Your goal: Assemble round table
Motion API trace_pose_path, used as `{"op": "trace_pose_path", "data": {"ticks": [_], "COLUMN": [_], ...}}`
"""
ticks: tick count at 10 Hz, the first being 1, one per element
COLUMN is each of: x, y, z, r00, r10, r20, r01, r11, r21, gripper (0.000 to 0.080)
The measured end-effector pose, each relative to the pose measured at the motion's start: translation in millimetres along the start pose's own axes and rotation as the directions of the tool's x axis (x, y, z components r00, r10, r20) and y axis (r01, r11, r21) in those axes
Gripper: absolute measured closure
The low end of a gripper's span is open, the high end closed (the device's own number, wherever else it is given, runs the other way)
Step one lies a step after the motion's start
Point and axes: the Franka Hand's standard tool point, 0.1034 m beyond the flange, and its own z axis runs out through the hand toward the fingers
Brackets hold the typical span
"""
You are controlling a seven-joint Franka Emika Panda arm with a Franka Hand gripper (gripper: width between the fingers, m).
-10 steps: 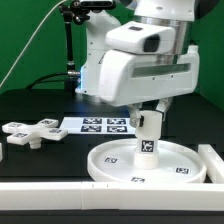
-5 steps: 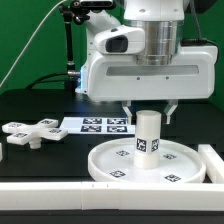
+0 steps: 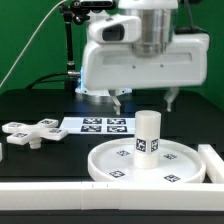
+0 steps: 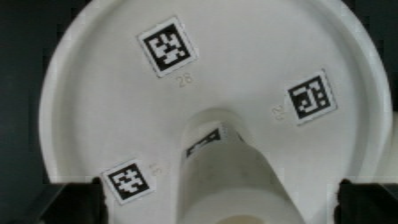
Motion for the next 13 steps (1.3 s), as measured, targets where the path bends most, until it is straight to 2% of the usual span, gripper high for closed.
{"op": "trace_pose_path", "data": {"ticks": [1,2,3,7,8,9,10,11,12,13], "x": [-6.8,-11.3,-10.5,-10.5,-9.7,-17.6,-32.9,-52.2,-66.3,-70.8], "y": [20.0,32.8,29.1,29.3,32.9,40.9,55.5,79.0,98.6,107.8], "z": [-5.3,-4.4,-3.8,-2.7,3.4,8.7,13.4,20.6,25.3,26.0], "r00": [1.0,1.0,1.0,1.0,0.998,0.995,0.988,0.982,0.984,0.986], "r10": [-0.021,-0.016,-0.01,-0.015,-0.063,-0.096,-0.152,-0.189,-0.177,-0.165], "r20": [-0.008,-0.007,-0.006,-0.005,-0.014,-0.016,-0.014,-0.016,-0.007,-0.006], "r01": [0.021,0.016,0.01,0.015,0.063,0.096,0.151,0.189,0.177,0.165], "r11": [1.0,1.0,1.0,1.0,0.998,0.995,0.988,0.981,0.984,0.986], "r21": [-0.004,-0.007,-0.006,-0.007,-0.015,-0.021,-0.025,-0.031,-0.022,-0.021], "gripper": [0.0151,0.0151,0.0151,0.0151,0.0151,0.0151,0.0151,0.0151,0.0151,0.0151]}}
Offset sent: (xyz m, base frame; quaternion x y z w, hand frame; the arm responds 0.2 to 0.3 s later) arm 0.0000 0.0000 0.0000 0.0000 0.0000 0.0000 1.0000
